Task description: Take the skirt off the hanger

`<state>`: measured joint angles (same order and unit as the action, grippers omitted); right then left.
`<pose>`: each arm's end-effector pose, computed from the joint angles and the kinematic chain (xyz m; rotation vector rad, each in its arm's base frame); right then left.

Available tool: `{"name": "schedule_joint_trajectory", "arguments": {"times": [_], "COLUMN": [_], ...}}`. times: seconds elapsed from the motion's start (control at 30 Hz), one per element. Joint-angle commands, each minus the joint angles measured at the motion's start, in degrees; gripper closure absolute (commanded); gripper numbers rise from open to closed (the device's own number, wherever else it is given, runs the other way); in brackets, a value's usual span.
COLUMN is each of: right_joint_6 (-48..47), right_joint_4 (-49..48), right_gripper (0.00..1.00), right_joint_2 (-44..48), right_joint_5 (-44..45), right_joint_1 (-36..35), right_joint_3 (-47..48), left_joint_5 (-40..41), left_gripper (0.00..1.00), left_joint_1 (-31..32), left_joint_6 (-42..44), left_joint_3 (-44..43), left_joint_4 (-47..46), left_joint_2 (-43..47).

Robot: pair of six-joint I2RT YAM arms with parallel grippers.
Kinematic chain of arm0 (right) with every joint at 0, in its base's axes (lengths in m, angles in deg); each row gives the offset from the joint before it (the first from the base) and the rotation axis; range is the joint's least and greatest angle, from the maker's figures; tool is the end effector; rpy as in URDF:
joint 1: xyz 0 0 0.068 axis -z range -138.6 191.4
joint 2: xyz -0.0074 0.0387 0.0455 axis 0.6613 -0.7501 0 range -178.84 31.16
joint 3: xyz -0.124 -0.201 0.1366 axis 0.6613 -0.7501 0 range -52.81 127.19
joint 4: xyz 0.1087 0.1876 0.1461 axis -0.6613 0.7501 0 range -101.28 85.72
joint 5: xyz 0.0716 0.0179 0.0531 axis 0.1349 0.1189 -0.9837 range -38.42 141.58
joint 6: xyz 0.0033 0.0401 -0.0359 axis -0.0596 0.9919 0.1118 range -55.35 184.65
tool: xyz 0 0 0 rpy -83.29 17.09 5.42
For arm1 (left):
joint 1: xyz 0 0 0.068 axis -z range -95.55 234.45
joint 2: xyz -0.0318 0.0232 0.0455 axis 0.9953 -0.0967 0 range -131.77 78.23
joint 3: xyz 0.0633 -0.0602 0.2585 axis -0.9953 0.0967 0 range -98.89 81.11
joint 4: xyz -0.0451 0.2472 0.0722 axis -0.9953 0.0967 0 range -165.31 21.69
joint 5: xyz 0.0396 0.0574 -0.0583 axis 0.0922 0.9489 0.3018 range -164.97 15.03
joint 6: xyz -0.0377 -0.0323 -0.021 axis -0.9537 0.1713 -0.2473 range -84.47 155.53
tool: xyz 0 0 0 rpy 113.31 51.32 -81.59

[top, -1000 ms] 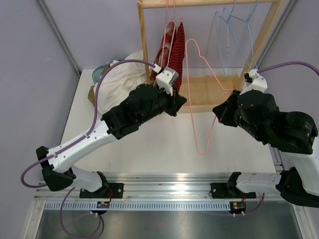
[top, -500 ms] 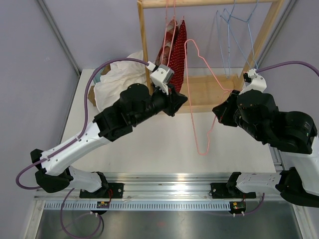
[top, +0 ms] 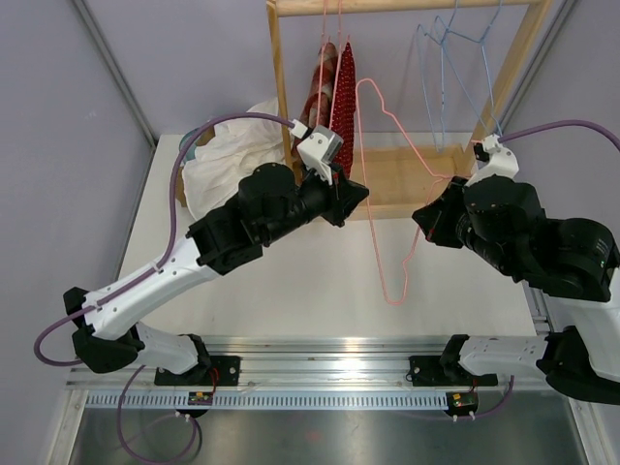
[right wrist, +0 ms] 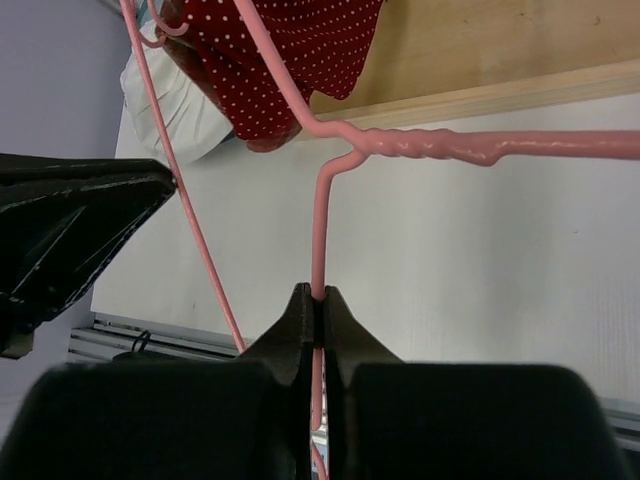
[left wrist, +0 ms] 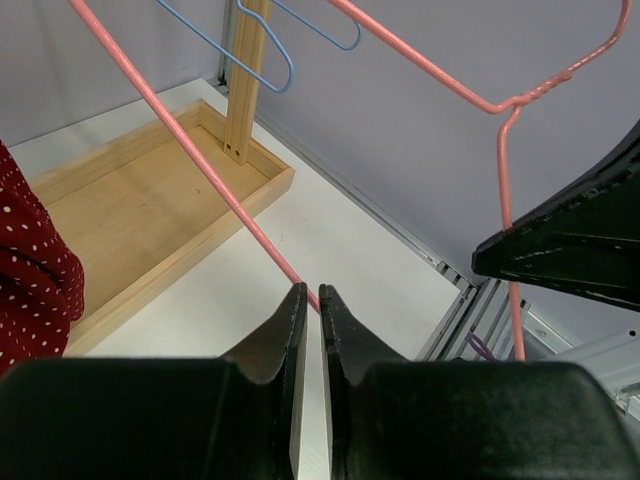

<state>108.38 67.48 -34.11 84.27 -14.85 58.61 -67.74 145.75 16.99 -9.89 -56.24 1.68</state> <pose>0.0846 0.0922 0.5154 0.1034 2.0725 0.4727 0.1432 -0.2521 0.4808 0.5392 1.6548 -0.9442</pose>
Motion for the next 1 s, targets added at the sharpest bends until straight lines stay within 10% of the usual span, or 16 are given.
{"name": "schedule_joint_trajectory", "arguments": {"times": [0.0,0.63,0.9,0.97], "right_joint_6": [-1.09,-6.46,-13.31,-16.02], "right_joint_4": [-4.21,-28.32,-12.15,-11.27], "right_gripper": [1.0,1.0,1.0,1.0], "right_joint_2": [2.69,11.22,1.31,-1.76], "right_joint_5": [-3.58,-24.87,-0.98,4.28], "right_joint_1": [-0.44,-0.44,-0.35,-0.35], "right_joint_3": [1.44,-10.08,4.94,9.23], "left_joint_5": [0.16,0.6,4.99,6.65], "left_gripper": [0.89,0.89,0.11,0.05], "left_joint_1": [0.31,0.31,0.31,0.31], "left_joint_6": [-0.88,-0.88,0.88,1.23], "left_joint_3": [-0.14,-2.25,0.2,1.96], "left_joint_4": [-4.74,-5.36,-2.28,-2.02], "left_joint_2": [-1.49,-6.59,-1.42,0.17]}}
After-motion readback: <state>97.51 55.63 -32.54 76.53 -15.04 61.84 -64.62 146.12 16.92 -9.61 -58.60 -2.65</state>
